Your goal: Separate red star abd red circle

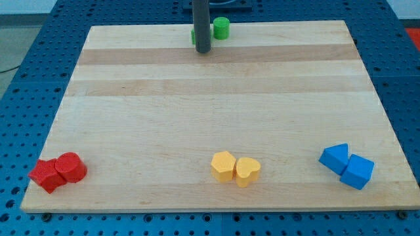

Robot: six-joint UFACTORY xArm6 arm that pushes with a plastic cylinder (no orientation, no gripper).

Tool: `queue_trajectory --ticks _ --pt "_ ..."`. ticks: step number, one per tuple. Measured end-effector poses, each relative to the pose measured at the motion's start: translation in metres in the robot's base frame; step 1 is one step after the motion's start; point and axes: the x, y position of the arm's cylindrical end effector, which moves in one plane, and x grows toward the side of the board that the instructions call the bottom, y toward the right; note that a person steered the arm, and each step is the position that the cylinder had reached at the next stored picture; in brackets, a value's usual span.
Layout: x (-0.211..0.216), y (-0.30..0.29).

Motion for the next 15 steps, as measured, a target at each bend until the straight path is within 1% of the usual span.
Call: queue_trajectory --ticks 1,2,3,4,5,6,7,8,9,11,12,13,14,15 --pt "-0.010 0.000" --pt "-0.003 0.000" --pt "0.050 0.005" --pt "0.117 0.037" --pt "0.159 0.024" --pt "0.158 -0.043" --pt "0.147 -0.135" --pt "0.129 -0.208" --pt "0.115 -0.268" --pt "0.118 -0.271" --pt "0.161 -0.271" --pt "0.220 -0.272" --pt "0.223 -0.271" --pt "0.240 -0.271"
